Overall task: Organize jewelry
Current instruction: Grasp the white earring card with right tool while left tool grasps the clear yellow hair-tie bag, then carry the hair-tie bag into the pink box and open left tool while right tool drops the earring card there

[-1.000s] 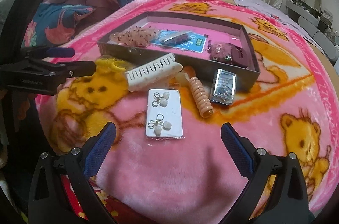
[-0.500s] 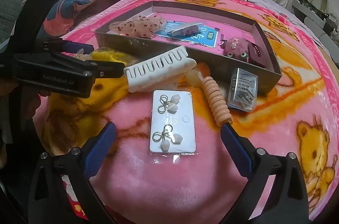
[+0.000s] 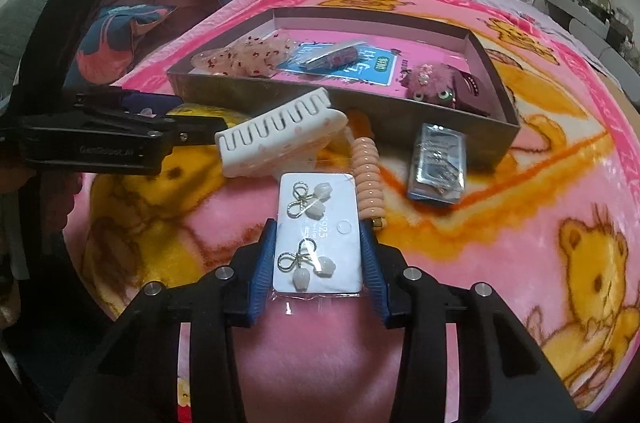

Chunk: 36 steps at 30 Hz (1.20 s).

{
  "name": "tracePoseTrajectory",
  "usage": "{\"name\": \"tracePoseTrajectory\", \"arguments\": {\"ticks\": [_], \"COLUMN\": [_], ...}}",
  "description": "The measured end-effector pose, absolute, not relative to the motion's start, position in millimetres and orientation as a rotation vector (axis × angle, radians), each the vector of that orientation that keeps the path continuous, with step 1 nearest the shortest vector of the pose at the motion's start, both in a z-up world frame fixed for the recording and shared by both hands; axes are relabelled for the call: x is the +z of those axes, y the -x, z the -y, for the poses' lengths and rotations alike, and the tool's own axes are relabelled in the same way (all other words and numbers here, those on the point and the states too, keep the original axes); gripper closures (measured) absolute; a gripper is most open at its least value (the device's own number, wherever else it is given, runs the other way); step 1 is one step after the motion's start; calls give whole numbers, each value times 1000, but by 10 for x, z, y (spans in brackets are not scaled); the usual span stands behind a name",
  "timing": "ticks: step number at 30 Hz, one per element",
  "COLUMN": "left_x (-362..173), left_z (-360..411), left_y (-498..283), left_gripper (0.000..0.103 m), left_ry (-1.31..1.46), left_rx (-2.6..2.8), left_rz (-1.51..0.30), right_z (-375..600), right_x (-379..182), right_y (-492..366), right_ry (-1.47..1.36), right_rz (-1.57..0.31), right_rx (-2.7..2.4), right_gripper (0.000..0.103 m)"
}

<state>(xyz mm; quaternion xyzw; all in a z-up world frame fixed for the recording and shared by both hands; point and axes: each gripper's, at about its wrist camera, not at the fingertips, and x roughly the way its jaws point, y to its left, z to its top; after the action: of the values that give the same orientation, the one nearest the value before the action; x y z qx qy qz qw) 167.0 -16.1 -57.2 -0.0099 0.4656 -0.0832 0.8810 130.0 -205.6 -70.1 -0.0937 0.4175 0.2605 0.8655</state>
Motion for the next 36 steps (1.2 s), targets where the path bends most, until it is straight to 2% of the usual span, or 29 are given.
{"name": "tracePoseTrajectory", "arguments": {"ticks": [7, 11, 12, 14, 22, 23, 26, 27, 32, 36], "left_x": [-527, -507, -499, -480, -499, -512, -551, -581, -667, -697], "left_z": [95, 99, 92, 58, 64, 91, 185, 227, 375, 403], "left_y": [-1556, -1486, -1468, -1443, -1386, -1385, -1405, -1434, -1562, -1665], "left_gripper": [40, 48, 56, 94, 94, 91, 65, 60, 49, 50], "left_ry": [54, 52, 56, 75, 59, 37, -42, -69, -198, -225], "left_rx": [-188, -188, -189, -206, -236, -243, -225, -223, -214, -222], "left_rz": [-960, -952, -950, -943, -973, -979, -976, -982, -988, -979], "right_z": [2225, 2354, 2386, 2438, 2570, 2586, 2627, 2640, 2674, 2692], "right_x": [-583, -471, -445, -411, -285, -273, -252, -248, -230, -211], "right_y": [-1191, -1150, -1147, -1147, -1117, -1114, -1123, -1127, -1132, -1163], "right_ry": [136, 91, 84, 71, 32, 30, 15, 9, -4, -15], "right_rz": [-859, -839, -833, -825, -794, -790, -786, -786, -780, -773], "right_rx": [545, 535, 529, 520, 503, 500, 495, 495, 495, 490], "right_gripper": [64, 64, 64, 64, 64, 64, 64, 64, 64, 64]}}
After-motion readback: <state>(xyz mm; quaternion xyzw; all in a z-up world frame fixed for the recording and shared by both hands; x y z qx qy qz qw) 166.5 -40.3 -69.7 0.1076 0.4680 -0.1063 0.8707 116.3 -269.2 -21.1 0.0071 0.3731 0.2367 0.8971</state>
